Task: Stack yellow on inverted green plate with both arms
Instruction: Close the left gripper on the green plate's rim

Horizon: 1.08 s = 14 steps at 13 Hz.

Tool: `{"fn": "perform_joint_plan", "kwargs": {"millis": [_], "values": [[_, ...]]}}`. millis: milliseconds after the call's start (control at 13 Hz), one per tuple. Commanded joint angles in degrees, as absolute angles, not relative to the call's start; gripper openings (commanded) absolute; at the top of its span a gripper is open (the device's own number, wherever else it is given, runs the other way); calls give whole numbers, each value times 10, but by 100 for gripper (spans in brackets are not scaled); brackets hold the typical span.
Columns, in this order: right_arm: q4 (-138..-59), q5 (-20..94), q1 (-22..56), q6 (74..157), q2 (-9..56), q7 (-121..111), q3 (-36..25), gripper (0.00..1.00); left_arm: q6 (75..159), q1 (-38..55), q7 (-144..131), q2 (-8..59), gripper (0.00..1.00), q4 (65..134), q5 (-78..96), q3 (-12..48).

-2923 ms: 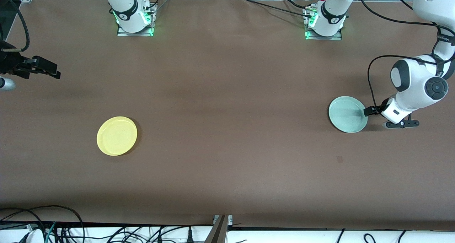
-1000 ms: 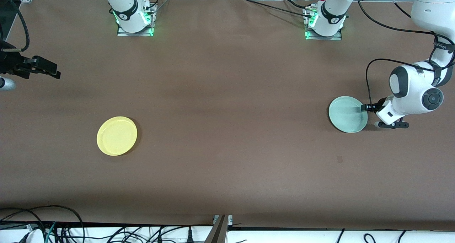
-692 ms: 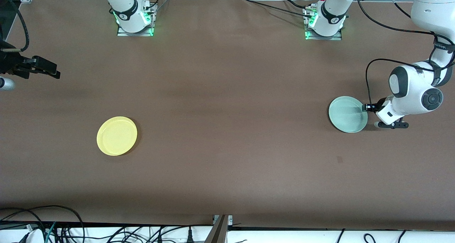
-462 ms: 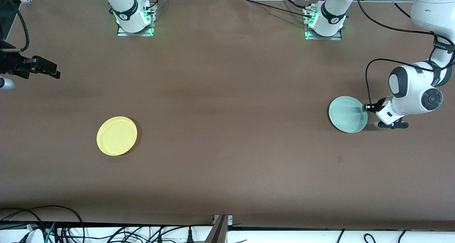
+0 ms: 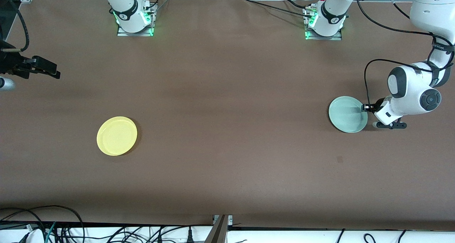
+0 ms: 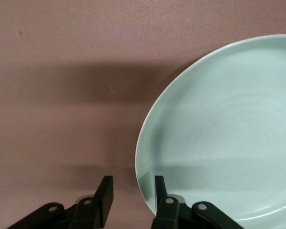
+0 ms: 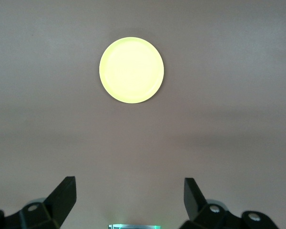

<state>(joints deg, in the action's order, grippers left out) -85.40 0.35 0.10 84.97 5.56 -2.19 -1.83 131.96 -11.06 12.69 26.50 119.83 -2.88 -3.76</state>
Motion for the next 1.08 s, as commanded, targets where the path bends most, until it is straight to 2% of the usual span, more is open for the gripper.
{"fn": "perform_joint_plan", "kwargs": {"millis": [0,462,615,923,1000], "values": [[-848,11,-1,848,57,-22,-17,100,1313,-107,137,264,43,1194,-12,-40],[-848,3,-4,850,71,-23,-24,100,1313,-107,139,264,41,1193,-12,-40],[-848,4,-6,849,85,-23,-29,100,1313,-107,141,264,31,1193,-12,-40],[-849,6,-24,846,107,-23,-35,100,1311,-107,147,264,2,1193,-12,-40],[-849,11,-29,848,112,-23,-35,100,1311,-107,147,263,0,1192,-12,-40]]}}
